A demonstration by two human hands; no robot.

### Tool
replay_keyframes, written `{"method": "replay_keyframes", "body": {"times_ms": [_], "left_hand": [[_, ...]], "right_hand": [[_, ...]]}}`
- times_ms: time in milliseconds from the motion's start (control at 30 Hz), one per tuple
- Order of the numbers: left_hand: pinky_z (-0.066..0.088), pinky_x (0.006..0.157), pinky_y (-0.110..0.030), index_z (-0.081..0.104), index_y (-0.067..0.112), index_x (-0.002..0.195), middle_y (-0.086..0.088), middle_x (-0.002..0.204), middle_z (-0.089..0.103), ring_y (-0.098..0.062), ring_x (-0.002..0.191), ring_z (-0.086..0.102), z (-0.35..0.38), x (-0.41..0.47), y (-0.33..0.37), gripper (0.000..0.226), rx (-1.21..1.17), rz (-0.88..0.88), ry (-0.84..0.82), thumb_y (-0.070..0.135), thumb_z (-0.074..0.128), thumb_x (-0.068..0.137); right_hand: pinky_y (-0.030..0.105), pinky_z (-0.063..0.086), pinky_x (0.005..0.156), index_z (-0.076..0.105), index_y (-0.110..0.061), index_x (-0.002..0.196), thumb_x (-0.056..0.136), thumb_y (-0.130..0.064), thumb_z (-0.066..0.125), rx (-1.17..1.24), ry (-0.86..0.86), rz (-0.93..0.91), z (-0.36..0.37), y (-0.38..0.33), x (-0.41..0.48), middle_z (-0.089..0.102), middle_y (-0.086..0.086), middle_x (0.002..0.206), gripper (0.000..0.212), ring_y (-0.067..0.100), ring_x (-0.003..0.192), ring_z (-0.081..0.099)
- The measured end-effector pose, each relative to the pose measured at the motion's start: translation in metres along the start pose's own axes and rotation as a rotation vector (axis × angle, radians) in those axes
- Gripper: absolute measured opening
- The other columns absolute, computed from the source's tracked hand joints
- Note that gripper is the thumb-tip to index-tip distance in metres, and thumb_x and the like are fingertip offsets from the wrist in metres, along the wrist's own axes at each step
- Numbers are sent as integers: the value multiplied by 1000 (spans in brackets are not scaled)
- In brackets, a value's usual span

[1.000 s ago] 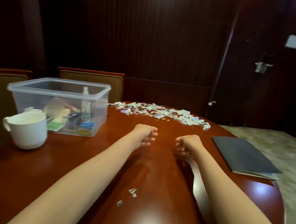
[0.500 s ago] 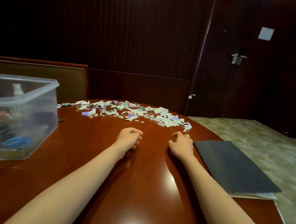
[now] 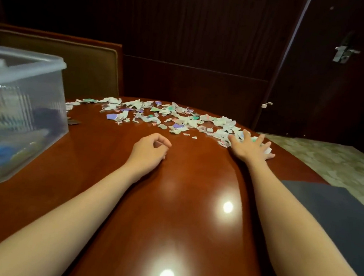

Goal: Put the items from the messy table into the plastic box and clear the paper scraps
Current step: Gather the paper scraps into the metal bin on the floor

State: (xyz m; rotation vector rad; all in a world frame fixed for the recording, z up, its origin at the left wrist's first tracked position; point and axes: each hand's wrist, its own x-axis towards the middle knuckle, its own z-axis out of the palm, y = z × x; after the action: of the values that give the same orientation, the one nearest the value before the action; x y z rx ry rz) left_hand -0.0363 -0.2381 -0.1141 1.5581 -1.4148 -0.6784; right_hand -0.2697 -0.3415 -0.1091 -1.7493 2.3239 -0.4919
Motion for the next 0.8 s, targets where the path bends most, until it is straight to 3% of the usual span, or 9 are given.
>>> {"method": "replay_keyframes", "body": {"times_ms": [200, 300, 433, 533, 667, 733, 800], "left_hand": [[49, 74, -25, 58, 20, 94, -1, 96, 59, -14, 87, 56, -16, 9, -5, 17, 103, 53, 5, 11, 43, 96], [51, 77, -30, 58, 19, 94, -2, 94, 58, -14, 81, 55, -29, 15, -15, 19, -3, -28, 121, 9, 41, 96], [47, 66, -25, 58, 18, 96, 0, 87, 56, -10, 69, 50, -33, 20, -21, 20, -122, -90, 211, 7, 40, 97], [40, 58, -21, 57, 19, 98, 5, 78, 52, -8, 63, 45, -31, 18, -20, 20, -120, -85, 232, 8, 39, 98], [35, 52, -19, 58, 18, 103, 5, 89, 52, -7, 60, 41, -34, 17, -19, 22, -170, -124, 349, 8, 39, 98], [40, 55, -20, 59, 17, 108, 3, 100, 53, -8, 67, 48, -37, 15, -18, 25, -176, -153, 427, 8, 38, 98], [52, 73, -32, 58, 19, 105, -2, 114, 56, -21, 92, 59, -38, 14, -19, 24, -155, -164, 483, 9, 38, 98]], "right_hand": [[54, -6, 117, 10, -32, 151, 91, -66, 25, -50, -155, -128, 8, -31, 16, -10, 11, 158, 70, 36, 145, -12], [56, -3, 117, 14, -34, 149, 84, -75, 16, -182, -273, -232, 16, -42, 24, 1, 7, 159, 78, 34, 146, -4], [43, 6, 119, 20, -26, 150, 93, -62, 25, -155, -269, -446, 28, -65, -5, 12, 10, 158, 67, 26, 147, 7], [37, 11, 117, 35, -23, 145, 95, -53, 37, -28, -340, -665, 26, -80, -34, 23, 3, 156, 59, 19, 145, 15], [27, 28, 106, 60, -14, 124, 94, -31, 50, 379, -654, -675, 9, -91, -65, 46, 0, 141, 36, 13, 124, 42], [27, 38, 100, 68, -7, 108, 92, -24, 52, 612, -569, -638, 6, -97, -67, 56, 4, 131, 29, 17, 118, 50], [27, 41, 87, 70, -6, 103, 93, -21, 50, 712, -259, -569, 14, -104, -59, 63, 8, 122, 27, 19, 114, 55]]}}
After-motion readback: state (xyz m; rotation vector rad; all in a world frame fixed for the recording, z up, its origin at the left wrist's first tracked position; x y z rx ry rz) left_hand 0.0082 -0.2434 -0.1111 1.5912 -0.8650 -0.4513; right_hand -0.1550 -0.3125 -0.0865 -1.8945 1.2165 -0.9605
